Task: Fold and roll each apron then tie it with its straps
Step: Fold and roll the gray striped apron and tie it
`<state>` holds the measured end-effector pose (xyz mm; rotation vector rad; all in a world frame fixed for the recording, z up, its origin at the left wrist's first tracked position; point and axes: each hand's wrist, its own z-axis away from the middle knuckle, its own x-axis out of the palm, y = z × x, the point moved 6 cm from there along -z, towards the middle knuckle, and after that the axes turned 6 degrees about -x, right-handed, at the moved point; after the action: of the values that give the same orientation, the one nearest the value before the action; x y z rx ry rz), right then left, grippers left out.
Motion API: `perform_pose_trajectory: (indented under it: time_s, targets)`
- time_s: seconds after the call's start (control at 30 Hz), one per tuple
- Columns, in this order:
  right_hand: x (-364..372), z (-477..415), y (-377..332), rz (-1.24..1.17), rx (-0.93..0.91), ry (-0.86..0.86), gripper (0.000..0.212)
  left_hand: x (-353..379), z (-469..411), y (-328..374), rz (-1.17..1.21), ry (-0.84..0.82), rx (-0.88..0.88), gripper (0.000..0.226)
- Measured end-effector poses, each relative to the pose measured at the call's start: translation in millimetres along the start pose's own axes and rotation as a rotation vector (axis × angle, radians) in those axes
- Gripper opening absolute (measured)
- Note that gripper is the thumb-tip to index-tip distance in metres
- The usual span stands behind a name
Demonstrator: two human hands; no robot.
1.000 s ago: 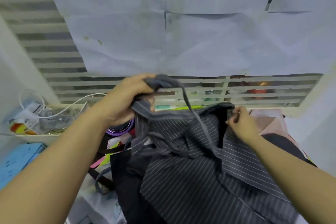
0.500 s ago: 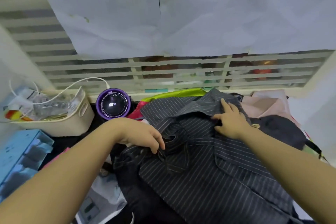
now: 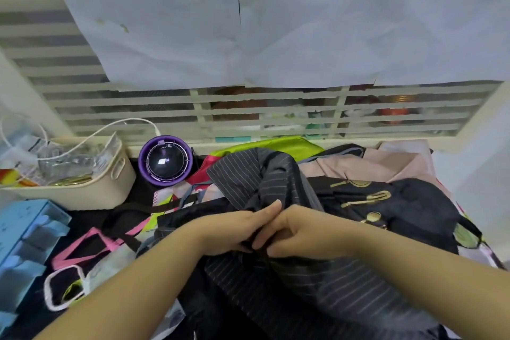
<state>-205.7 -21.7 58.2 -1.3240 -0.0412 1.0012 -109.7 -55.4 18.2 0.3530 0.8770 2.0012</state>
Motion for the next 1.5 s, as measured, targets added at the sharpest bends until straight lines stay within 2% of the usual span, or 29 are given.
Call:
perform_pose_trajectory:
  time_s: [0.07,0.13,0.2,0.27,0.33,0.4,0.5,0.57,0.63,0.67,0.77,0.87,0.93,1.0,1.07,1.17,1.23,1.4,1.5]
  targets:
    - [4,4,4,-0.063,0.023,-0.091,0.029,-10,-2,-7,0.267,0.142,0.05,0.051]
    - [-7,5,7,-0.132,0.009,-0.087,0.028,-22,1,-8,0.452,0.253,0.119,0.028]
    - [-32,2,10,-0.259,-0.017,0.06,0.021,-35,10,-8,0.602,0.342,0.156,0.024]
    - [-67,-5,22,-0.361,-0.013,0.334,0.017,-51,24,-7,0.653,0.44,0.187,0.022]
    - [-90,-17,35,-0.345,-0.01,0.494,0.023,-68,40,-12,0.664,0.508,0.198,0.02]
    - [-94,-35,38,-0.074,-0.015,0.483,0.032,-79,55,-23,0.68,0.508,0.169,0.024]
    - [-81,-71,20,0.39,-0.093,0.372,0.051,-90,75,-38,0.642,0.44,0.152,0.026]
    - [-67,-98,6,0.636,-0.163,0.291,0.065,-94,85,-47,0.621,0.423,0.13,0.029]
    - [-58,-124,2,0.805,-0.191,0.231,0.067,-98,94,-51,0.607,0.421,0.128,0.026]
    - [-57,-135,1,0.856,-0.214,0.218,0.059,-99,98,-51,0.604,0.413,0.14,0.022]
    - [-61,-152,-4,0.928,-0.253,0.178,0.016,-110,110,-53,0.698,0.447,0.173,0.017]
    - [-78,-138,-8,0.737,-0.179,0.178,0.025,-127,121,-55,0.989,0.445,0.294,0.036]
    - [-96,-118,-13,0.585,-0.151,0.249,0.022,-133,123,-48,1.105,0.386,0.399,0.043]
    - [-118,-92,-22,0.483,-0.158,0.369,0.023,-129,116,-35,1.052,0.332,0.424,0.043]
    - [-144,-61,-33,0.442,-0.151,0.498,0.026,-116,104,-15,0.854,0.258,0.37,0.039]
    - [-181,-7,-47,0.403,-0.123,0.705,0.011,-86,88,23,0.237,0.159,0.237,0.022]
    - [-202,27,-50,0.394,-0.081,0.825,0.015,-78,82,50,-0.031,0.232,0.205,0.028]
    - [-247,128,-49,0.348,-0.011,1.129,0.021,-90,79,149,0.211,0.383,0.472,0.018]
    - [-260,173,-48,0.379,0.027,1.19,0.025,-99,96,216,-0.028,0.627,0.629,0.023]
